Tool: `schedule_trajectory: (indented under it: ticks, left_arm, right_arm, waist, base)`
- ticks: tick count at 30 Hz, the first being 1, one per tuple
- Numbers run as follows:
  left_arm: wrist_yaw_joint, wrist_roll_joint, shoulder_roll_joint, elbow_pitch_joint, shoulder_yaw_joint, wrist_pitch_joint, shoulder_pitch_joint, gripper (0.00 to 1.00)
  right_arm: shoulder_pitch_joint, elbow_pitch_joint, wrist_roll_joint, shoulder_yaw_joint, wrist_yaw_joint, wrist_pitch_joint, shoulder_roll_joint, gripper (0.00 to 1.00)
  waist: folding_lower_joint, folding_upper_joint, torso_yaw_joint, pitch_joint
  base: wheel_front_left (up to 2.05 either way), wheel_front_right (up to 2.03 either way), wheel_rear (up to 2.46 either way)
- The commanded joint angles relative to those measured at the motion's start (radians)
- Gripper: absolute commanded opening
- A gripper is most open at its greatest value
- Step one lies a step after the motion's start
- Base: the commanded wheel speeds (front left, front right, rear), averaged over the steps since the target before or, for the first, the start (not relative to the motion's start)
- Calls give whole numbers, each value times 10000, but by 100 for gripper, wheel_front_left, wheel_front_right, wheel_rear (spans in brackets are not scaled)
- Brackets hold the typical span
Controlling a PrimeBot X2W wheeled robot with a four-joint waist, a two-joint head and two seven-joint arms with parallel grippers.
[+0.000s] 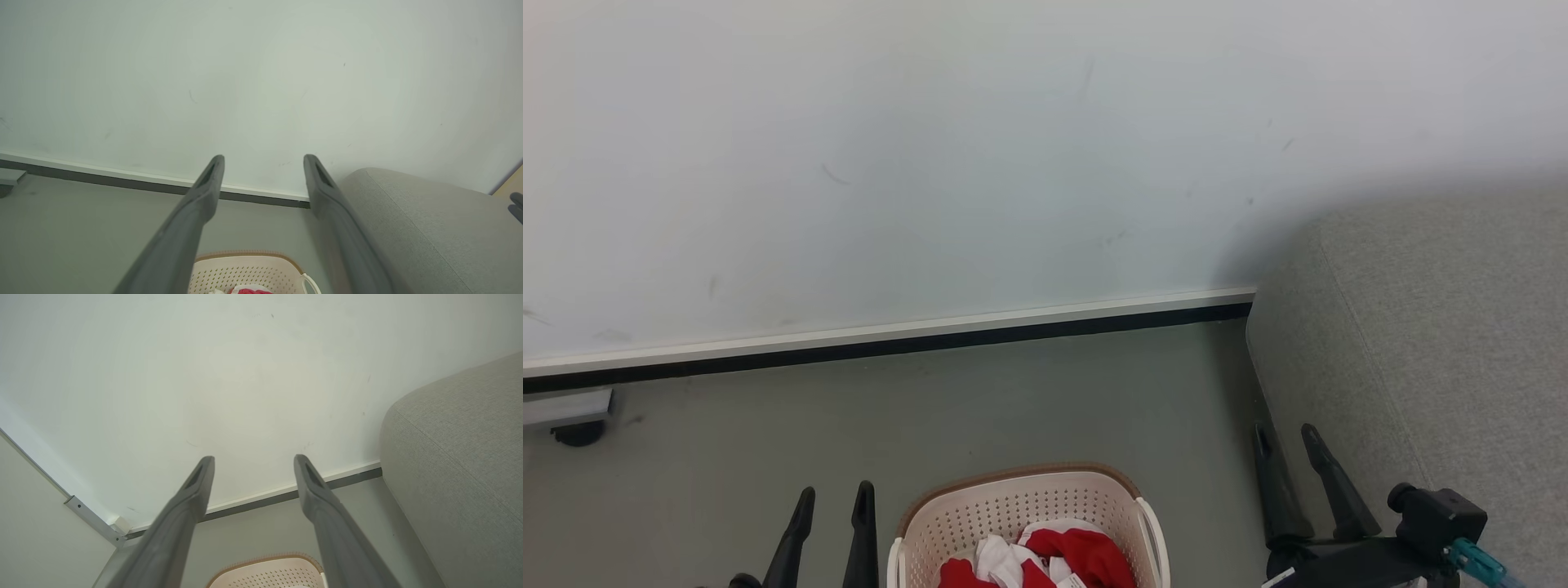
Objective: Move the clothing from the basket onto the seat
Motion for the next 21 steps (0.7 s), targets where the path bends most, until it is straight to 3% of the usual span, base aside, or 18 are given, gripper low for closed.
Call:
schedule_trajectory:
  ticks: [1, 21]
  left_arm:
    - [30, 303, 14, -148, 5, -101, 68, 100]
    - [256, 2286, 15, -465, -67, -379, 163, 100]
  right_arm:
    - [-189, -100, -276, 116, 5, -117, -80, 100]
    - [-181, -195, -1952, 704, 6, -716, -59, 100]
  waist:
    - [0, 0, -3, -6]
    - [0, 0, -55, 3]
  base:
    - [0, 0, 0]
    - [0, 0, 0]
